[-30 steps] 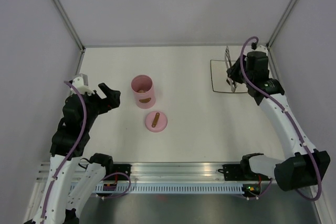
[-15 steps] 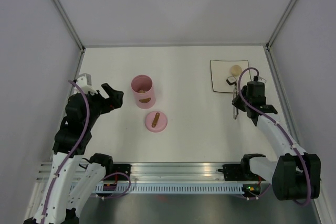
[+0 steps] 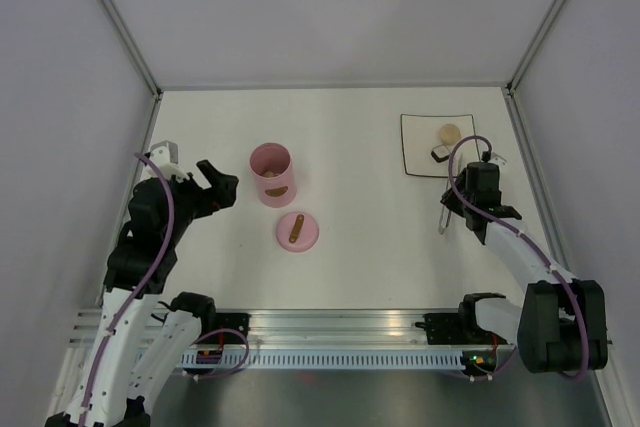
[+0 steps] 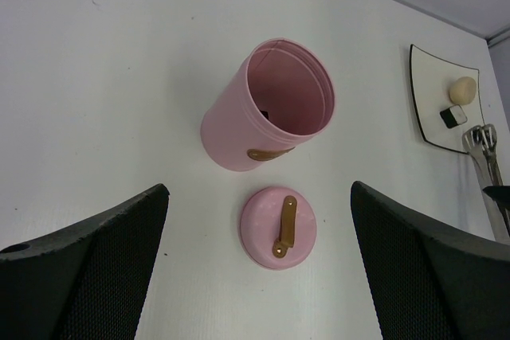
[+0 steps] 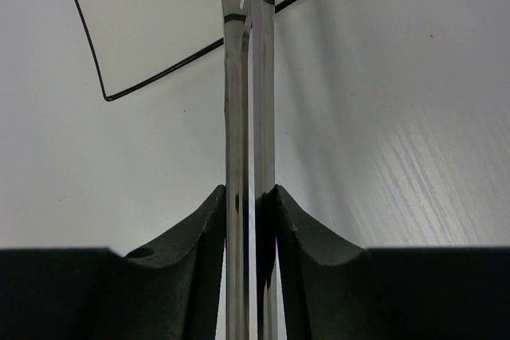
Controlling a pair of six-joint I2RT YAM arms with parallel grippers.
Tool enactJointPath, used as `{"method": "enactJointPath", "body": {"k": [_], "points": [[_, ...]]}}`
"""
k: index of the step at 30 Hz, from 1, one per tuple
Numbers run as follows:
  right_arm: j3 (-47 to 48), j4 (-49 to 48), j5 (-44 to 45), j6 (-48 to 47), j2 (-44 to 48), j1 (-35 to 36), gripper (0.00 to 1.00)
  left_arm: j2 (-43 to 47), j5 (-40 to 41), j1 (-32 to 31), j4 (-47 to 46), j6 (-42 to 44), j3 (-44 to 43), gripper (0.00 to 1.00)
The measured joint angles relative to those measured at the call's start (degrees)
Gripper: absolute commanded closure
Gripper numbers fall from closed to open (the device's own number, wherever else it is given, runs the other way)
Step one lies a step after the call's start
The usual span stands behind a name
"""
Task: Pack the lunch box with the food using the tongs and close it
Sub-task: Put down the clamp
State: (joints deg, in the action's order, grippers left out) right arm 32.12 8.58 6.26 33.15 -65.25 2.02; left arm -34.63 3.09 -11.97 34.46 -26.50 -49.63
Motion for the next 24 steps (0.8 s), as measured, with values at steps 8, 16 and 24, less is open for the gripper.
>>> {"method": "enactJointPath", "body": {"k": [8,16,24], "points": [[-1.0,-1.3,0.4,-0.2,-7.5,0.0,0.57,-0.1,-0.3,0.0,-0.3,0.0,1.6,0.0],[0.9,-1.5,1.6,-1.9,-13.3,0.0,0.43,-0.2,-0.2,0.0,-0.4,0.0,1.9,0.0],[6.3,3.1,2.8,-5.2,-17.0,0.0,0.23,-1.0,-0.2,0.0,-1.3,0.0,2.3,0.0]]}}
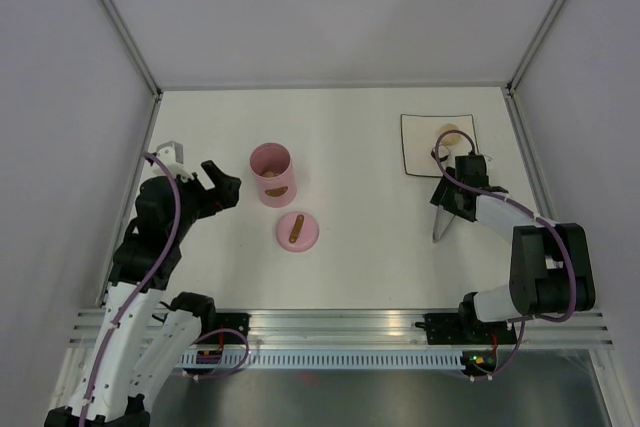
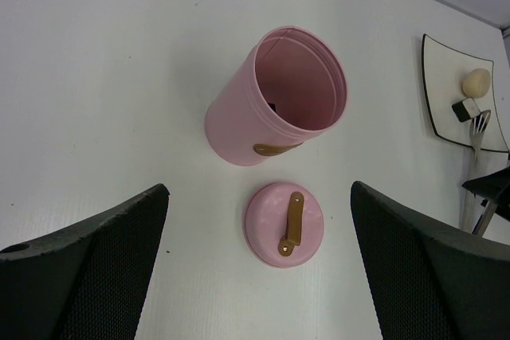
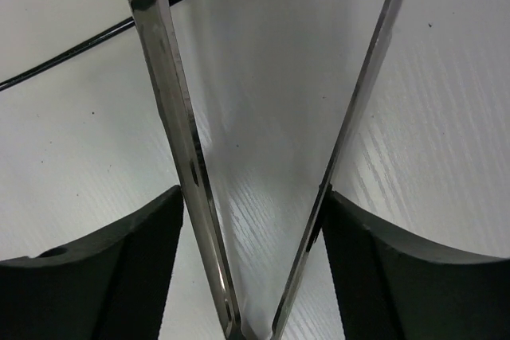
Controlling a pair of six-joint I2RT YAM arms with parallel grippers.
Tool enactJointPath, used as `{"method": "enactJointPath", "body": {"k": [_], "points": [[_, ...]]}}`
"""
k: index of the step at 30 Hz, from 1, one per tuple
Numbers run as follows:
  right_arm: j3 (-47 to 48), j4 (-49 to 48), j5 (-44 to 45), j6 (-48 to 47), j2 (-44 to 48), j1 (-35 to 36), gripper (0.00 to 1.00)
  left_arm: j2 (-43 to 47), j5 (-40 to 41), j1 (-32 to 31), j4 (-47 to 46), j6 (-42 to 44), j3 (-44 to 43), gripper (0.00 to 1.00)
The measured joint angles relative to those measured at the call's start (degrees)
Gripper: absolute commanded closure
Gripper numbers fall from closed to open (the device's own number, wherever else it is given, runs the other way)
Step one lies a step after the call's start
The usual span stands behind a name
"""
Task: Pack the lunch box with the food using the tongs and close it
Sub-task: Put down the clamp, then grab the clamp with the right arm
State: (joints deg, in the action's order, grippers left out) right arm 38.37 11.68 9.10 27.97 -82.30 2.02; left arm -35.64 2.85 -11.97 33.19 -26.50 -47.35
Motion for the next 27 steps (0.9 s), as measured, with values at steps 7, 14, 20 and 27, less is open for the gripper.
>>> {"method": "enactJointPath", "body": {"k": [7,14,20,27], "points": [[0.6,1.9,1.6,-0.7,-0.5,0.1,0.16,-0.5,0.0,0.0,-0.8,0.0,0.8,0.0],[2.7,4.2,7.6,-0.6,-3.0,4.0,0.16,-1.0,0.0,0.0,-1.0,0.0,0.9,0.0],[3.7,4.6,11.1,0.4,-4.3,5.2,0.17,-1.2,0.0,0.0,-1.9,0.0,1.1,0.0],[3.7,3.0,12.2,2.8,-5.2,5.2,0.31,-1.9,0.0,0.0,-2.1,0.0,1.2,0.0]]}}
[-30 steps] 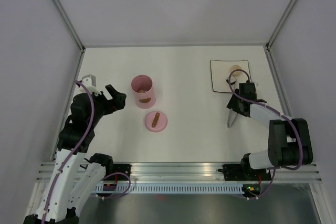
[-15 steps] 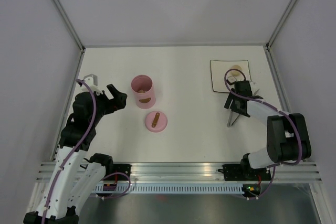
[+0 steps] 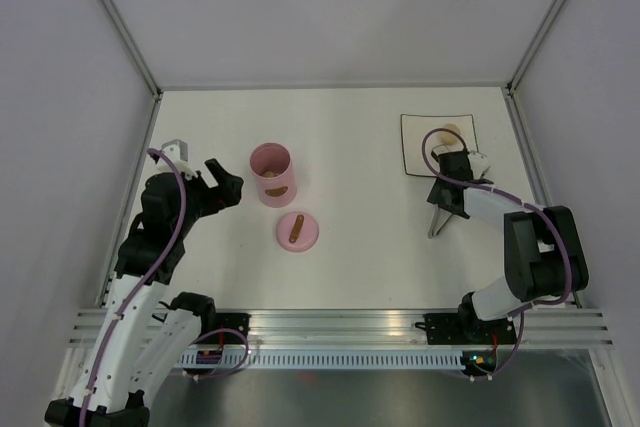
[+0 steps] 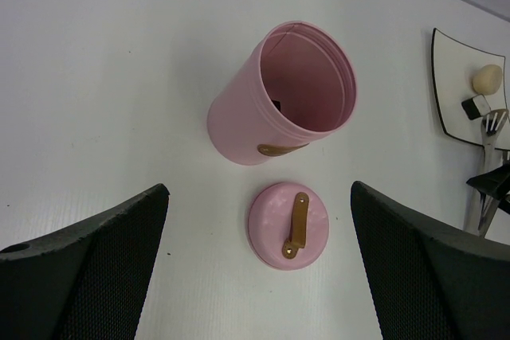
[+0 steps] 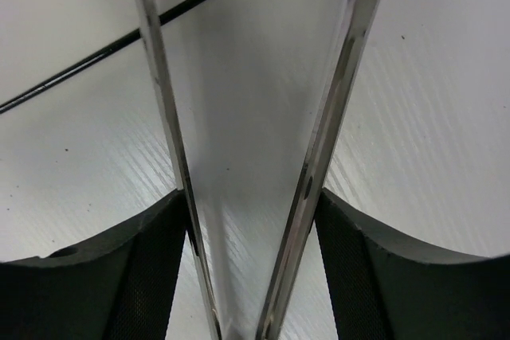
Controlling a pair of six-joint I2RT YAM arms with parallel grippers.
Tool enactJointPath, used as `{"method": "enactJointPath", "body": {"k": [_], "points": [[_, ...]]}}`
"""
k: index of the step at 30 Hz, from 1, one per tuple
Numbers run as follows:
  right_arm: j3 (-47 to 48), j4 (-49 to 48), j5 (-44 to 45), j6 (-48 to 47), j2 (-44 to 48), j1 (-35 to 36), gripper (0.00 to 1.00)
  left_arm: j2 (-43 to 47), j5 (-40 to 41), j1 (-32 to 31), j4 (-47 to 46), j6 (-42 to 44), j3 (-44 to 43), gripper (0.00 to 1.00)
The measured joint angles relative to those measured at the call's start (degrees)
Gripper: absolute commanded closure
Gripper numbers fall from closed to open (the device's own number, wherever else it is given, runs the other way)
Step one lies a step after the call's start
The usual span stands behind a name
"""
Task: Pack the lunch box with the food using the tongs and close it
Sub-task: Grab the clamp with the right arm, then pick up the food using the clamp
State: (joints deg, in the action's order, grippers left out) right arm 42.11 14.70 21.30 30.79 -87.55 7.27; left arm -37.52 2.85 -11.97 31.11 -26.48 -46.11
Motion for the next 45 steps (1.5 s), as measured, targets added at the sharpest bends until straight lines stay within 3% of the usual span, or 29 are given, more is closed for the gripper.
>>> {"method": "enactJointPath", "body": {"k": [15,26,45], "points": [[-1.0,1.1,1.4,2.3,3.6,0.0,0.51,-0.6,0.0,0.0,-0.1,0.5,0.0,0.0],[2.2,7.7,3.1,1.7,12.8,-0.1,0.54,-0.3,-0.2,0.0,-0.4,0.5,0.0,0.0],[22.7,19.1,-4.5,-8.4,13.4,-0.4,0.54,2.0,-0.2,0.0,-0.3,0.5,0.0,0.0]]}}
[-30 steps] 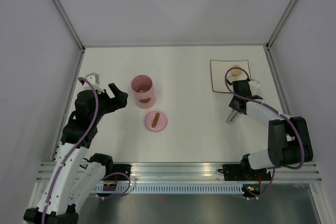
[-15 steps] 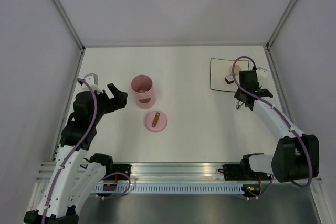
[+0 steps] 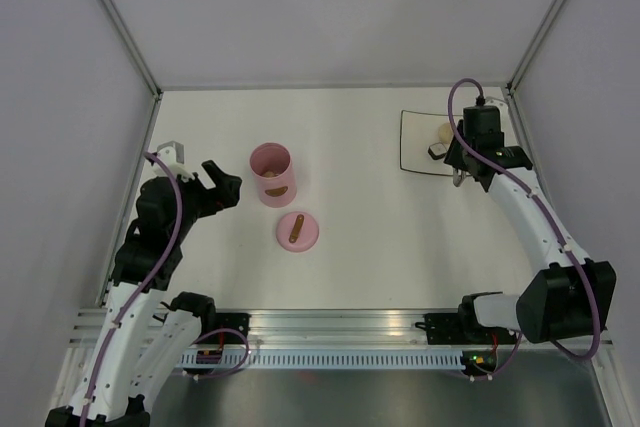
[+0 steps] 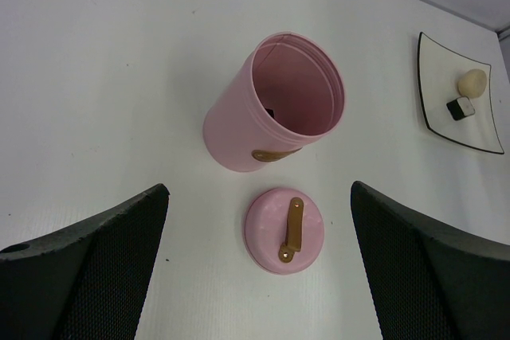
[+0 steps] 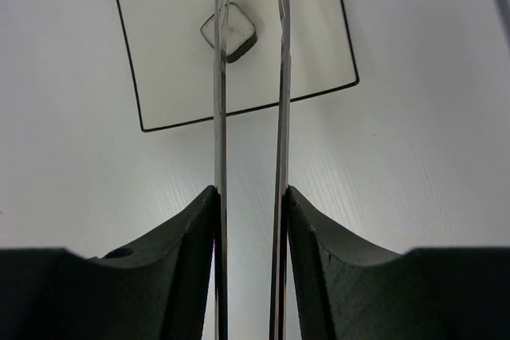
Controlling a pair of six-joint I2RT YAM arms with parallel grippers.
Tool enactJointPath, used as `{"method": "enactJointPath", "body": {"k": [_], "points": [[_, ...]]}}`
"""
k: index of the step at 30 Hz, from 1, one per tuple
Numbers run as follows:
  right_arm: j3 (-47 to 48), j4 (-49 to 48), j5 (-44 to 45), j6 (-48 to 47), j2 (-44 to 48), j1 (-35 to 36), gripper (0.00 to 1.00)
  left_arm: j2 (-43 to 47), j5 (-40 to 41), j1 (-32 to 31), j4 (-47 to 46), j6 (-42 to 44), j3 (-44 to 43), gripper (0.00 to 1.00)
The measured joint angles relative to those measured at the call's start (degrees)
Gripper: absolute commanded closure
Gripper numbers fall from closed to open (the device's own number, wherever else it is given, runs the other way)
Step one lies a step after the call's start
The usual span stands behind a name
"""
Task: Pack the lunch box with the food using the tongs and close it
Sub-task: Pick up the food using the clamp
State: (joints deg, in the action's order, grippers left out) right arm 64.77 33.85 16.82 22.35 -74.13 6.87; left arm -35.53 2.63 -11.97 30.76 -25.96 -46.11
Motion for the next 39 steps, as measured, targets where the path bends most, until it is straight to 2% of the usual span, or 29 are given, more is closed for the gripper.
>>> {"method": "enactJointPath", "body": {"k": [5,11,39], "points": [[-0.3,-0.2,-5.9,-1.2,-2.7,0.0,0.52,0.6,0.0,0.0,0.1,0.0,0.0,0.0],[-1.9,-0.6,-8.9,-2.0,-4.2,0.0,0.5,0.7,0.0,0.0,0.2,0.0,0.0,0.0],[-2.6,-0.9,-7.3,-6.2,-8.7,-0.2,0.44,-0.6,0.0,0.0,0.2,0.0,0.0,0.0]]}}
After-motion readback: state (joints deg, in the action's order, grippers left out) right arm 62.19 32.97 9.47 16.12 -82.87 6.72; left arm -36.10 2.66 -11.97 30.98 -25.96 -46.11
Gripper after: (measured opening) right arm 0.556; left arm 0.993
